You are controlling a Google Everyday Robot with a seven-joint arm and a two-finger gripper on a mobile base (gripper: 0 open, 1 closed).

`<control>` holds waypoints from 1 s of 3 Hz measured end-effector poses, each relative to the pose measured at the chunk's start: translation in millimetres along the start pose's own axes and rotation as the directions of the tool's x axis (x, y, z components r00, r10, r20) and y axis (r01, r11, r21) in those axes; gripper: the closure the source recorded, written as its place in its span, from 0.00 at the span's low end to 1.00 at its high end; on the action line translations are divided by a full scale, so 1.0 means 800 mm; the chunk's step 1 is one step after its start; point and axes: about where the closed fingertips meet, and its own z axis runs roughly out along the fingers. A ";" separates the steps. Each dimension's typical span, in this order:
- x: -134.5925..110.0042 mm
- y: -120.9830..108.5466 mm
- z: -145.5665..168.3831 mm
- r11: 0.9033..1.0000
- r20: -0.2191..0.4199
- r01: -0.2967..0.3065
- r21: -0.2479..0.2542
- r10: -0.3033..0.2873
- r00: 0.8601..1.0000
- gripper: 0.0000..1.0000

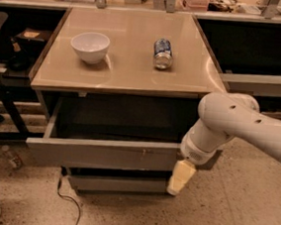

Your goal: Open top drawer

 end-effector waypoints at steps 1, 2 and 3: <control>0.031 0.041 -0.023 1.000 -0.015 -0.026 -0.005 0.026 1.000 0.00; 0.058 0.078 -0.042 0.999 -0.027 -0.050 -0.009 0.049 0.998 0.00; 0.077 0.101 -0.052 0.997 -0.037 -0.070 -0.019 0.070 0.997 0.00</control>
Offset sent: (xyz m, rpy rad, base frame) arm -0.1172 -0.0455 0.0389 -0.0274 0.0495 -0.0728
